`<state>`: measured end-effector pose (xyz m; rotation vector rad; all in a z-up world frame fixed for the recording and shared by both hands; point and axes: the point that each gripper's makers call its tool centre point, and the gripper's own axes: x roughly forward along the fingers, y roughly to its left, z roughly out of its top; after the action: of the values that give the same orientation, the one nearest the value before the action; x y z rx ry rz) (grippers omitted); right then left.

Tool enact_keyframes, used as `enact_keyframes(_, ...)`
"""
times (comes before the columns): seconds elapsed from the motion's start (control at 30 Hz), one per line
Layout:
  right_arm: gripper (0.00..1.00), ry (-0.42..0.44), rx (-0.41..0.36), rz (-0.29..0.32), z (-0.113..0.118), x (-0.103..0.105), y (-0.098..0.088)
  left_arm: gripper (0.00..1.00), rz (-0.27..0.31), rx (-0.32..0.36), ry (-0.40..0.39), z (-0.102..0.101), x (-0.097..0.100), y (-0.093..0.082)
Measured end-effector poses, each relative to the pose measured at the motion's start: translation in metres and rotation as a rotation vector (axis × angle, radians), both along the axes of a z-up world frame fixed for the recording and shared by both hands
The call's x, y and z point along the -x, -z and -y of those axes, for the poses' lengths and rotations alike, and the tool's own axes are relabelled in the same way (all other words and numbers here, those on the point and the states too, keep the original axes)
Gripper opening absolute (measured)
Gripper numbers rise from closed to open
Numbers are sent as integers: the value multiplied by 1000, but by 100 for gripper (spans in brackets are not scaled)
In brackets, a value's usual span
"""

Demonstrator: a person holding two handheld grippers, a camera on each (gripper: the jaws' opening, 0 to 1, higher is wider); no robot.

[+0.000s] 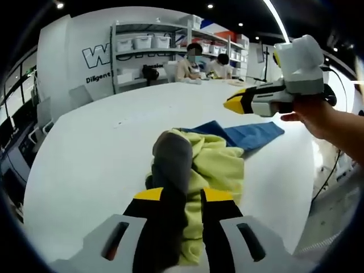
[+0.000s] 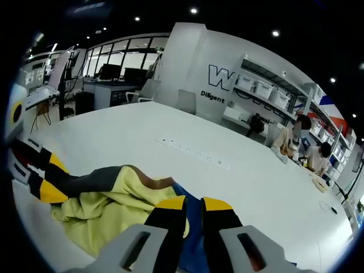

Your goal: Fold the garment on the visible template until the final outline fits inside the template.

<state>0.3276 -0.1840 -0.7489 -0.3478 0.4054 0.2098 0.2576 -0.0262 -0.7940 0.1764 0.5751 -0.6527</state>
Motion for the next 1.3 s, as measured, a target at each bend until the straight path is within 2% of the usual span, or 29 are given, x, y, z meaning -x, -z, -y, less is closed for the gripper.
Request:
enact_keyframes(0.17,7,1,-1,1,1,-1,0,17,-4,4,0,2,0,1)
enact_keyframes(0.37,7,-1,-2,4,1,-2,-1,11,-14,-6,-7,0,-3,5)
enact_keyframes(0.77,7,-5,-3,6,-1,-5,-1,0,4,-30,-17,-5,-8,6)
enact_keyframes(0.97,7,-18,-5,9,-2,-7,-2,0,55,-49,-9,-7,-13,-1)
enact_keyframes(1.3,7,-39,-11,-10,-7,-23,7,0,90,-49,-22,-18,-25,-16)
